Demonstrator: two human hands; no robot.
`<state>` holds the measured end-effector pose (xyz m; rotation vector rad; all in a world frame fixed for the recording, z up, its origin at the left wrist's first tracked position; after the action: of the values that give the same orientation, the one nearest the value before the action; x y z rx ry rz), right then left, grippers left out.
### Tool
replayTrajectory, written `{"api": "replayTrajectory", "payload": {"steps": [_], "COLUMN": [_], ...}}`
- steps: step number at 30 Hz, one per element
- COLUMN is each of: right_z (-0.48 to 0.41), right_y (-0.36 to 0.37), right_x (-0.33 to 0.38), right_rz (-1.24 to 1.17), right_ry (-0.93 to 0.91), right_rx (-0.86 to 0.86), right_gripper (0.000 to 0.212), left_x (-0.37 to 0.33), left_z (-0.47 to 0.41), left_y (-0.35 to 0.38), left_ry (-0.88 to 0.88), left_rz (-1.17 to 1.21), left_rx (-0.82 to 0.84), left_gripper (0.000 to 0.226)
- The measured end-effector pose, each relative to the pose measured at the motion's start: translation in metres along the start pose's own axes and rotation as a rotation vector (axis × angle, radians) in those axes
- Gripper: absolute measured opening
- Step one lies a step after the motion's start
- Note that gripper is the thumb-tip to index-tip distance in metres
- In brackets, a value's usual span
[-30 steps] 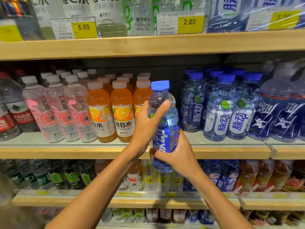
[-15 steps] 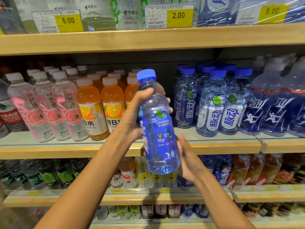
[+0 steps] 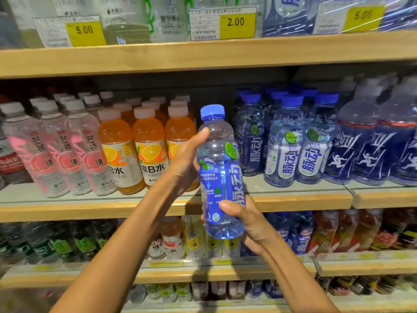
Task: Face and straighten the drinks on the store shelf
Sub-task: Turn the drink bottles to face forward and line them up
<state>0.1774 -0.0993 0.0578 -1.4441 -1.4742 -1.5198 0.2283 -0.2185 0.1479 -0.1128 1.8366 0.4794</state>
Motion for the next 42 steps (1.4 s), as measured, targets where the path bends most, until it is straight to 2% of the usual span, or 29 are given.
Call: {"api": "replayTrajectory", "payload": {"steps": [3,5,7,10,12,15,18,20,23,24,27,29,30,33,34,37,40,42], "right_z": [0.002,0.002,0.004,0.008,0.009,0.01,0.013,0.014,0.015,0.016,0.016,0.014,0.012,0.01,0.011,0.013,0.013,0.013], "right_y": [-0.004,-0.005,-0.003,0.004,0.008,0.01,0.003,-0.004,-0.008,-0.008,-0.006,-0.002,0.002,0.014,0.016,0.019,0.015,0.009], "right_x": [0.007,0.008,0.007,0.002,-0.004,-0.008,-0.006,-0.001,0.003,0.004,0.006,0.011,0.015,0.022,0.021,0.017,0.016,0.02], "right_rz": [0.203,0.336,0.486,0.719,0.734,0.722,0.609,0.424,-0.08,-0.158,-0.12,-0.063,-0.02,0.193,0.226,0.264,0.327,0.363], "right_ry": [-0.069,-0.115,-0.173,-0.204,-0.204,-0.196,-0.175,-0.093,0.088,0.128,0.18,0.168,0.14,0.032,0.003,-0.07,-0.106,-0.135], "right_rx": [-0.16,-0.28,-0.403,-0.553,-0.583,-0.568,-0.428,-0.24,0.012,0.057,0.12,0.15,0.184,0.196,0.163,0.093,-0.001,-0.077], "right_gripper": [0.053,0.049,0.046,0.052,0.063,0.073,0.062,0.056,0.082,0.09,0.114,0.114,0.101,0.043,0.034,0.027,0.037,0.047], "left_x": [-0.008,-0.011,-0.01,-0.005,-0.003,-0.002,-0.005,-0.008,-0.01,-0.01,-0.012,-0.011,-0.011,-0.008,-0.006,-0.001,0.002,0.004], "left_z": [0.006,0.008,0.009,0.008,0.007,0.006,0.006,0.007,0.007,0.007,0.008,0.008,0.008,0.009,0.009,0.01,0.011,0.011], "left_y": [-0.003,0.005,0.017,0.028,0.029,0.025,0.022,0.02,0.018,0.019,0.024,0.027,0.028,0.031,0.03,0.025,0.017,0.012], "left_ry": [0.155,0.219,0.243,0.288,0.296,0.29,0.292,0.24,0.088,0.054,0.007,-0.017,-0.028,-0.06,-0.063,-0.048,-0.068,-0.069], "left_rz": [-0.283,-0.37,-0.39,-0.412,-0.362,-0.283,-0.233,-0.164,-0.001,0.062,0.235,0.333,0.372,0.41,0.397,0.299,0.183,0.119], "left_rx": [-0.237,-0.284,-0.309,-0.444,-0.512,-0.533,-0.465,-0.391,-0.208,-0.12,0.134,0.302,0.379,0.514,0.518,0.459,0.36,0.266], "left_gripper": [0.023,0.022,0.034,0.043,0.039,0.021,0.012,0.011,0.03,0.032,0.04,0.054,0.055,0.052,0.053,0.06,0.063,0.048]}}
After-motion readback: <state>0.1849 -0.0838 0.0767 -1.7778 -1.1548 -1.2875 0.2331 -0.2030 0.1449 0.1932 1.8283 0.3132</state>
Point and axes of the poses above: each hand's wrist, its own z-axis away from the middle knuckle, its own y-axis out of the palm, x = y × z, the point moved 3 cm from there along -z, towards the middle knuckle, and after that the axes turned 6 degrees about x, right-handed, at the moved point
